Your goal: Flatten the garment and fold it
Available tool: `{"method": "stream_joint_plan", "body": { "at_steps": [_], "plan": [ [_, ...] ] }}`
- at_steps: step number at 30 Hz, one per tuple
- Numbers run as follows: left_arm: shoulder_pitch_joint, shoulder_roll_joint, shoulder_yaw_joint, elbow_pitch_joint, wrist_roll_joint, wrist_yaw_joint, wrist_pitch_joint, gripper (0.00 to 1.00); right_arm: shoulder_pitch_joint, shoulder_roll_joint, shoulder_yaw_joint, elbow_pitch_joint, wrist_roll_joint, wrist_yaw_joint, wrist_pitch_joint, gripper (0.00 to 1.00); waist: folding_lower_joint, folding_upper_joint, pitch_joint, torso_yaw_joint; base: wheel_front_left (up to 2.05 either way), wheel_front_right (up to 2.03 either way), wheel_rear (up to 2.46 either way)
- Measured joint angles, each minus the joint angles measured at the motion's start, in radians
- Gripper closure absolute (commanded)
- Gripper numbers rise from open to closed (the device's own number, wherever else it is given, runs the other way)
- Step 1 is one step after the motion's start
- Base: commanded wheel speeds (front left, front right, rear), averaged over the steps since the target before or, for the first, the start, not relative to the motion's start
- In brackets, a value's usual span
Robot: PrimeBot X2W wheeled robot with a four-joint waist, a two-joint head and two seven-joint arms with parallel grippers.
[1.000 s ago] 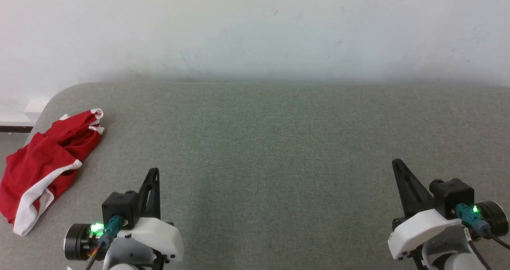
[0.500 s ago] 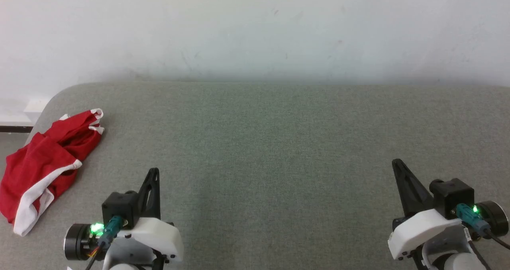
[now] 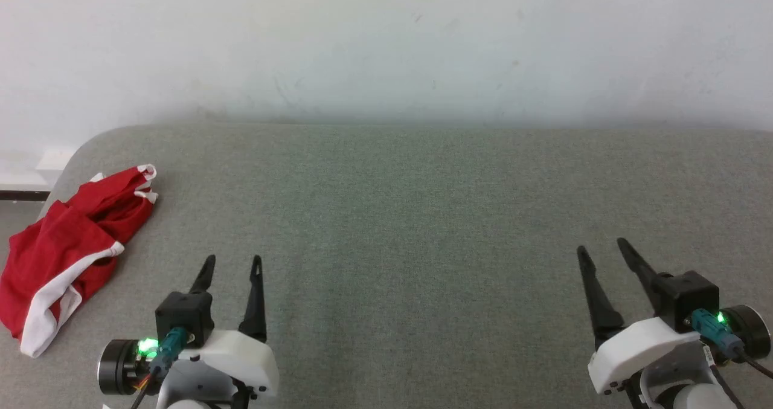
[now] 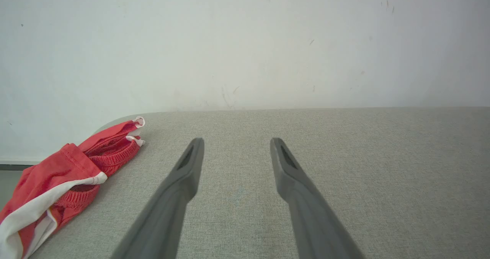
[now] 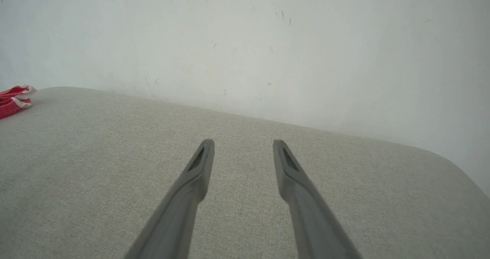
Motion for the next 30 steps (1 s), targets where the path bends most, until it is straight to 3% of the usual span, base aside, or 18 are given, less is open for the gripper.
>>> {"method": "stream_joint_plan", "body": {
  "at_steps": [18, 30],
  "plan": [
    [0.001, 0.000, -0.012, 0.005, -0.021, 0.012, -0.036, 0.00, 0.000, 0.000, -0.016, 0.005, 0.015, 0.000, -0.035, 0.00, 0.0000, 0.0000, 0.004, 0.007, 0.00, 0.00, 0.00],
    [0.002, 0.000, -0.020, 0.006, -0.036, 0.021, -0.061, 0.00, 0.000, 0.000, -0.015, 0.005, 0.018, 0.000, -0.061, 0.00, 0.0000, 0.0000, 0.001, 0.051, 0.00, 0.00, 0.00]
  ]
}}
